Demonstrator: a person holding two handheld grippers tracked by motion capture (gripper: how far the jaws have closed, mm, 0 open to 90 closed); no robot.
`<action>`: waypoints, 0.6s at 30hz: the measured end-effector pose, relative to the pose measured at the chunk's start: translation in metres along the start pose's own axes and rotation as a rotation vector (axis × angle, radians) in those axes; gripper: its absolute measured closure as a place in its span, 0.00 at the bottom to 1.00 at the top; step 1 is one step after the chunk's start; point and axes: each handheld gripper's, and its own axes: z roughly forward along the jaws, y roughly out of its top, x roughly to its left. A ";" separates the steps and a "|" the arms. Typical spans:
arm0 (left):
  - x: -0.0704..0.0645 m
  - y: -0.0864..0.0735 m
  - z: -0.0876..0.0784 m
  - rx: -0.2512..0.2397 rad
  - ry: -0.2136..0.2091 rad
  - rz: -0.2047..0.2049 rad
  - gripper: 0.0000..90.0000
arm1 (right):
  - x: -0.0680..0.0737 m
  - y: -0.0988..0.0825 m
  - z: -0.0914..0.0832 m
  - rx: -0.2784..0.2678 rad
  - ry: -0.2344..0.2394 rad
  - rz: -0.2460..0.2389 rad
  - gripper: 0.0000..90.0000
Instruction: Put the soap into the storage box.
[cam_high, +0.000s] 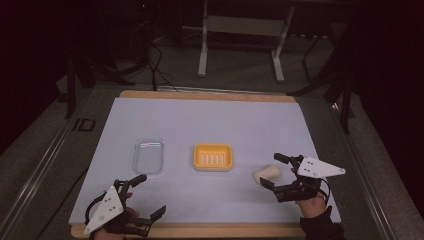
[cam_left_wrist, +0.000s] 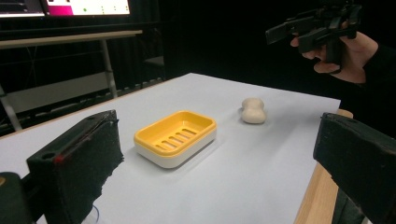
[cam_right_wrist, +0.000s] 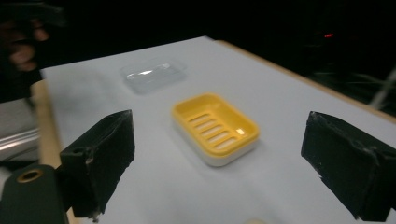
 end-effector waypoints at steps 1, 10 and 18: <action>0.000 0.000 0.000 -0.001 0.000 -0.001 0.01 | -0.002 0.003 0.000 0.020 0.037 -0.006 0.11; 0.000 0.000 0.000 0.005 0.006 0.009 0.01 | -0.010 0.018 -0.001 0.119 0.105 -0.102 0.11; -0.001 -0.001 0.001 0.008 0.003 0.008 0.01 | -0.010 0.027 0.001 0.279 0.179 -0.180 0.11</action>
